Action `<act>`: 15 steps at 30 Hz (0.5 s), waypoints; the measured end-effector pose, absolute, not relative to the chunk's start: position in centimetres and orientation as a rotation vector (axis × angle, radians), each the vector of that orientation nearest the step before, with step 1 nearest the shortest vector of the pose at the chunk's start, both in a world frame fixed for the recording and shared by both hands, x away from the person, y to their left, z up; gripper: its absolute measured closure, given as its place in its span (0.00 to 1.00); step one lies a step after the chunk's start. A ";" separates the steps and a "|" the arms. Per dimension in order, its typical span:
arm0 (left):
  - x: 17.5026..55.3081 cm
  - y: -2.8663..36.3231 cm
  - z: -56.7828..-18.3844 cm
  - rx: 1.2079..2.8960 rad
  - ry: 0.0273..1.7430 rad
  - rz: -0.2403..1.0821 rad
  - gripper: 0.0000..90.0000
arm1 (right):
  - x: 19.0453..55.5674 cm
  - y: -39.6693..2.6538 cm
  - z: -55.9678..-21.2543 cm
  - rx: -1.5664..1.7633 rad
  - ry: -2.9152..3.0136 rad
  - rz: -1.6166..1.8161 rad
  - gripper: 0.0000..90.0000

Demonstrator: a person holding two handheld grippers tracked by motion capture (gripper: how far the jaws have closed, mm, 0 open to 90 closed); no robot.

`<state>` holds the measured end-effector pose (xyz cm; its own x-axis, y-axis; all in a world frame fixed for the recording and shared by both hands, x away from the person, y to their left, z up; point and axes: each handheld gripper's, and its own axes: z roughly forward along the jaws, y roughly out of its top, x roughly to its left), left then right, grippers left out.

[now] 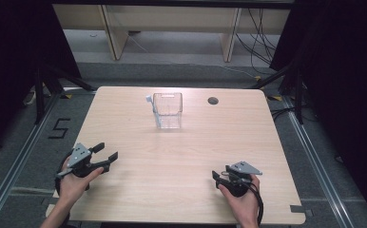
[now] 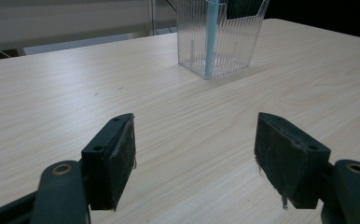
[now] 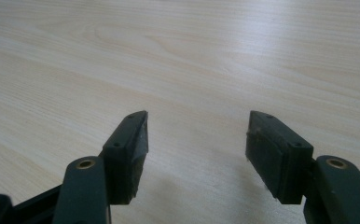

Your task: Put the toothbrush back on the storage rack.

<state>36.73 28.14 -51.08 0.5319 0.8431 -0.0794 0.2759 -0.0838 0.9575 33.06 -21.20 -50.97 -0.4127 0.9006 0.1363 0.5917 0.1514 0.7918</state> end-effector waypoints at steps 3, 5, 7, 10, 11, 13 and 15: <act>36.1 28.6 -51.7 1.635 0.979 0.646 0.33 | 33.1 -21.2 -51.1 1.414 2.056 1.164 0.44; 35.9 28.7 -52.1 1.614 0.975 0.649 0.33 | 33.2 -21.1 -51.2 1.410 2.047 1.140 0.44; 35.6 28.8 -52.3 1.601 0.977 0.656 0.33 | 33.0 -21.1 -51.0 1.420 2.060 1.138 0.44; 35.4 28.9 -52.4 1.588 0.976 0.666 0.34 | 33.0 -20.7 -51.1 1.442 2.049 1.157 0.44; 35.3 28.8 -52.5 1.585 0.974 0.668 0.34 | 32.9 -20.7 -51.1 1.449 2.059 1.150 0.44; 35.1 28.8 -52.4 1.596 0.970 0.684 0.35 | 32.9 -20.8 -51.1 1.451 2.064 1.141 0.44; 35.1 28.8 -52.4 1.606 0.962 0.689 0.34 | 32.9 -20.8 -51.1 1.449 2.063 1.134 0.44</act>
<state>35.12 28.78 -52.41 0.5033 0.8629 -0.0467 0.2329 -0.0834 0.9689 32.93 -20.83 -51.14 -0.3997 0.9058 0.1405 0.6040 0.1450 0.7837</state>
